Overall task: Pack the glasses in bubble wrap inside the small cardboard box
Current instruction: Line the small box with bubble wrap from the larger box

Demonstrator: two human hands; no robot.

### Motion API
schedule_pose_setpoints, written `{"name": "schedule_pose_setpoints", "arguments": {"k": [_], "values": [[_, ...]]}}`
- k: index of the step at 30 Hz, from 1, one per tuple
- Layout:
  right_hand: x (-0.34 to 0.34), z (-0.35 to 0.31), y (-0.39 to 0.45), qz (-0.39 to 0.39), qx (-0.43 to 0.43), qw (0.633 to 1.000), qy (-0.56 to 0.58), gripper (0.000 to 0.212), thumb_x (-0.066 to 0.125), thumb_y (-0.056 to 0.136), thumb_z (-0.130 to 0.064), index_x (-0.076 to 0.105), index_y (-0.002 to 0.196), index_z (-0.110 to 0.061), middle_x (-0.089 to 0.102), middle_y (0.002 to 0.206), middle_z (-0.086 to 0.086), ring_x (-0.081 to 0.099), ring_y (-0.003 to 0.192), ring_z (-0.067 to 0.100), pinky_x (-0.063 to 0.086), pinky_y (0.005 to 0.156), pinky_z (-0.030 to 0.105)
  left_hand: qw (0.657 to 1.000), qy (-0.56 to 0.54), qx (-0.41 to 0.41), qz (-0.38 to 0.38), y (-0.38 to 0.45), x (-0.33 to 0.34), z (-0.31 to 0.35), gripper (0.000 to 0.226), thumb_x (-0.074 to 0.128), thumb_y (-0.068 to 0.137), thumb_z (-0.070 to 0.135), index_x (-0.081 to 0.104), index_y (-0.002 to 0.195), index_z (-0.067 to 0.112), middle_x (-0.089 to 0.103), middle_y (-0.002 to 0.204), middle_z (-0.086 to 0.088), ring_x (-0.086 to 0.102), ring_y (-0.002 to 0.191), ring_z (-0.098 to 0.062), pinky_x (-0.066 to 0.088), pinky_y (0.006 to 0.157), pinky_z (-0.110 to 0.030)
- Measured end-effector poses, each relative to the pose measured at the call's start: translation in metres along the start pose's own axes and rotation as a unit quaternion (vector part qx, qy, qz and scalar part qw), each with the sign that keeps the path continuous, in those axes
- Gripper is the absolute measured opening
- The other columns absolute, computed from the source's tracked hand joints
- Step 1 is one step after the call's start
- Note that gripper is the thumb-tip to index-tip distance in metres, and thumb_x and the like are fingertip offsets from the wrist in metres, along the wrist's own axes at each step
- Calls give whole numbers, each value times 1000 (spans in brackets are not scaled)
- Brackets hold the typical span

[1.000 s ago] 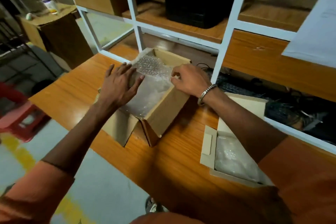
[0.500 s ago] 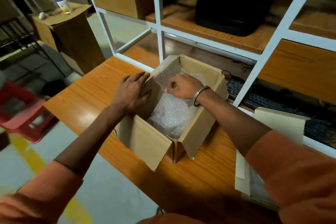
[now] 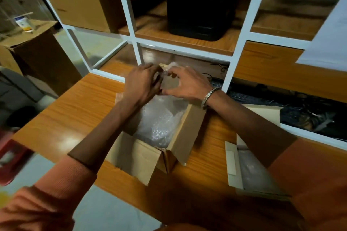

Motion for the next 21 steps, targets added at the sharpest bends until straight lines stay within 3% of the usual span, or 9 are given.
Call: {"name": "schedule_pose_setpoints", "arguments": {"k": [2,4,5,8,13,16,18,20,21], "values": [[-19,2,-12,52,15,998,-14,67,71,79,-76,64,127,-31,62,112,-7,54,97,13,45,70,32,999,-30,20,28,17,-9,31,27,58,105,35,71,118,16,79,106,-7,74,85,-26,61,74,-42],[-44,12,-28,127,32,991,-9,28,66,93,-55,67,106,-31,67,94,-6,60,82,15,54,61,38,998,-36,37,43,28,-13,56,29,55,105,36,70,124,20,80,106,-4,75,84,-25,62,72,-44],[-57,21,-39,146,44,988,5,19,62,96,-47,66,92,-29,67,82,-4,61,72,15,55,57,39,997,-34,42,51,32,-13,66,29,56,104,35,70,125,21,81,108,-4,76,86,-25,62,73,-43],[-88,62,-75,156,97,982,40,31,61,96,-40,69,75,-18,66,67,1,50,54,9,41,51,32,996,-43,52,62,36,-8,94,26,60,105,29,72,126,20,81,114,-2,77,93,-23,60,75,-34],[-143,142,-146,212,150,949,179,36,65,97,-28,65,70,-4,63,66,9,48,60,8,41,60,32,992,-96,60,54,34,9,149,27,62,107,27,73,129,17,80,116,-8,76,86,-27,50,74,-30],[-165,181,-185,226,184,924,246,37,67,96,-21,55,61,-18,51,61,-7,43,57,2,40,64,30,990,-120,65,22,34,20,187,29,63,105,27,72,132,20,80,118,-6,74,89,-27,53,75,-33],[-168,201,-208,190,195,930,245,33,71,96,-20,58,66,-21,54,66,-7,47,58,1,44,66,31,988,-143,53,-7,36,29,210,31,61,103,32,73,131,24,80,119,0,74,94,-23,58,78,-35],[-159,221,-229,125,220,934,252,17,78,93,-28,68,89,-16,66,84,-2,59,74,9,54,73,35,981,-192,20,-33,36,39,227,34,60,100,38,74,128,27,80,118,5,75,99,-17,63,83,-42],[-154,228,-239,99,232,935,251,28,83,89,-36,68,103,-16,68,95,-1,63,83,12,56,77,34,973,-223,1,-49,36,45,235,34,60,98,40,76,125,27,80,115,7,76,98,-14,64,84,-44]]}}
Point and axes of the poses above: each hand's wrist, its own y-axis towards the middle knuckle, its own x-axis out of the palm, z = x × y, the point moved 6 cm from there along y, towards the middle knuckle
